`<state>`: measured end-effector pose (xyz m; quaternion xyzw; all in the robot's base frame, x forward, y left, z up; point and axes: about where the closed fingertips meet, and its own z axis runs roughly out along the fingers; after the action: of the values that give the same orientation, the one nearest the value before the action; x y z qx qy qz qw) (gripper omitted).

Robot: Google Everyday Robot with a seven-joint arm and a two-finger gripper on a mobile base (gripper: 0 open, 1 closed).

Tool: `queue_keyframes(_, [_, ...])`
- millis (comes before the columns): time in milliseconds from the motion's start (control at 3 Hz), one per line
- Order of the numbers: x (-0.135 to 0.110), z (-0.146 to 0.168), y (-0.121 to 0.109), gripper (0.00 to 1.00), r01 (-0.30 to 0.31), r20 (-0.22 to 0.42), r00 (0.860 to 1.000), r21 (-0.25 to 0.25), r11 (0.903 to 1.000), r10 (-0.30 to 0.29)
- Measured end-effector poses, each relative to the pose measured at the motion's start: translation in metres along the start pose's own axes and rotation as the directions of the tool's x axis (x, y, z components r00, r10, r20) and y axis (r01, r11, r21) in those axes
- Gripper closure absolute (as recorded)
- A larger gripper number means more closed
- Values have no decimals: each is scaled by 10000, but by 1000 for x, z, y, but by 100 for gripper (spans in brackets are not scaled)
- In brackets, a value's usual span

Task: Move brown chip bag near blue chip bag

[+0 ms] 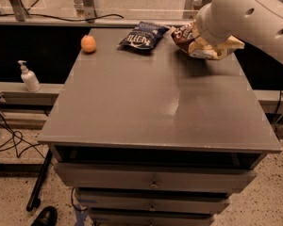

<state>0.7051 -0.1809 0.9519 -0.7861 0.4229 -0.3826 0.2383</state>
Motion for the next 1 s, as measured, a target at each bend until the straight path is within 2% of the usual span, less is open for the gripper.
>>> queue_keyframes(333, [-20,7,-23,100,438,885,9949,511,9977,-482])
queue_keyframes(667, [-43,16,-36,100,611,1708,9826,749,9953,-732])
queue_keyframes(1000, [-56,26,-39,81,622,2204,9726,616,9962,-743])
